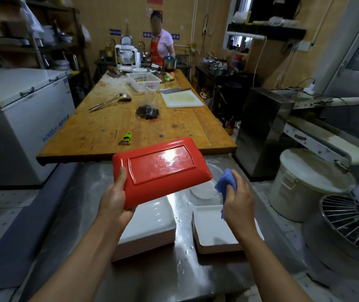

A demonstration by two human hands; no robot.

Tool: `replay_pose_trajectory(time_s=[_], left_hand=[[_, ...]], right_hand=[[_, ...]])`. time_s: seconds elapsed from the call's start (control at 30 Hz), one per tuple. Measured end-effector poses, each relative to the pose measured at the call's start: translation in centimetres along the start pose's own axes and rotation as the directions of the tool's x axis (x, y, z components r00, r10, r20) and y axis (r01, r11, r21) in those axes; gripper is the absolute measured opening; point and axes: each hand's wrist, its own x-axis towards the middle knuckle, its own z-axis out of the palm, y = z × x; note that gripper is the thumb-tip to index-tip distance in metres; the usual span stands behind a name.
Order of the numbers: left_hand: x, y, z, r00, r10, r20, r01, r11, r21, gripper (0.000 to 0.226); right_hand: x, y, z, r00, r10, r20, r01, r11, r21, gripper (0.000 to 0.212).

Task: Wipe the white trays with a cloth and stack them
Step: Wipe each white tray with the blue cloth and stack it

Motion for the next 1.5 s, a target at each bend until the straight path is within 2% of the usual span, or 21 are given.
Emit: replay_pose_trajectory(time_s=[0.1, 0.17, 0.23, 0.3, 0.37, 0.4, 0.43, 0.6, 0.7, 0.83, 1.07, 1.2, 1.3, 1.5], left_hand=[[-0.5, -0.4, 2.1, 0.975, 0.146, 0.167, -0.187, 0.948, 0.259, 0.023], [-0.9, -1.1, 3.4, 0.915, 0.219, 0.340, -0.370, 0.793, 0.484, 0.020], [-1.2, -2.3, 4.6, 0.826, 0.241, 0.510, -0.550, 0.544, 0.634, 0.027], [-1.2, -3.9, 5.5, 0.733, 0.208, 0.648, -0.680, 0.250, 0.689, 0.025], [-1.3, -5.6, 6.1, 0.602, 0.146, 0.785, -0.785, -0.070, 0.616, 0.015], [-1.3, -6.4, 6.4, 0.536, 0.112, 0.837, -0.816, -0.185, 0.547, 0.013], [-1.2, -7.3, 6.6, 0.476, 0.073, 0.876, -0.842, -0.250, 0.478, 0.015], [0.6, -11.4, 6.8, 0.232, -0.093, 0.968, -0.939, -0.281, 0.198, 0.019], [2.2, -13.5, 6.3, 0.143, -0.162, 0.976, -0.955, -0.280, 0.094, 0.011], [3.7, -15.6, 5.5, 0.023, -0.233, 0.972, -0.976, -0.217, -0.029, 0.007], [4.8, -17.8, 4.9, -0.037, -0.267, 0.963, -0.989, -0.131, -0.074, 0.025], [5.6, -18.5, 4.0, -0.015, -0.278, 0.960, -0.992, -0.120, -0.050, 0.011], [5.8, -18.8, 3.6, -0.004, -0.321, 0.947, -0.994, -0.102, -0.038, 0.010], [7.0, -18.5, 2.8, 0.045, -0.384, 0.922, -0.992, -0.129, -0.006, 0.032]], right_hand=[[0.4, 1.2, -1.6, 0.994, 0.074, -0.081, -0.070, 0.996, 0.053, 0.037], [0.6, 2.2, -2.6, 0.985, 0.129, -0.113, -0.122, 0.990, 0.066, 0.035], [0.7, 3.4, -3.5, 0.977, 0.170, -0.129, -0.163, 0.985, 0.060, 0.035], [0.6, 4.6, -4.4, 0.969, 0.201, -0.144, -0.195, 0.979, 0.055, 0.034], [0.6, 5.7, -5.3, 0.958, 0.235, -0.164, -0.228, 0.972, 0.058, 0.034], [0.6, 6.3, -5.8, 0.951, 0.254, -0.174, -0.248, 0.967, 0.057, 0.034], [0.7, 7.0, -6.3, 0.944, 0.274, -0.183, -0.269, 0.962, 0.053, 0.034], [0.7, 9.8, -8.6, 0.910, 0.360, -0.207, -0.360, 0.932, 0.039, 0.033], [0.7, 11.5, -9.4, 0.897, 0.387, -0.215, -0.393, 0.919, 0.015, 0.033], [0.6, 13.3, -9.3, 0.879, 0.440, -0.183, -0.449, 0.894, -0.007, 0.033], [0.7, 16.0, -8.2, 0.856, 0.496, -0.147, -0.508, 0.859, -0.060, 0.034], [0.8, 17.3, -7.6, 0.843, 0.517, -0.149, -0.530, 0.846, -0.058, 0.034], [0.9, 17.9, -7.3, 0.837, 0.526, -0.153, -0.539, 0.840, -0.062, 0.033], [2.0, 19.0, -6.4, 0.835, 0.528, -0.155, -0.547, 0.828, -0.126, 0.033]])
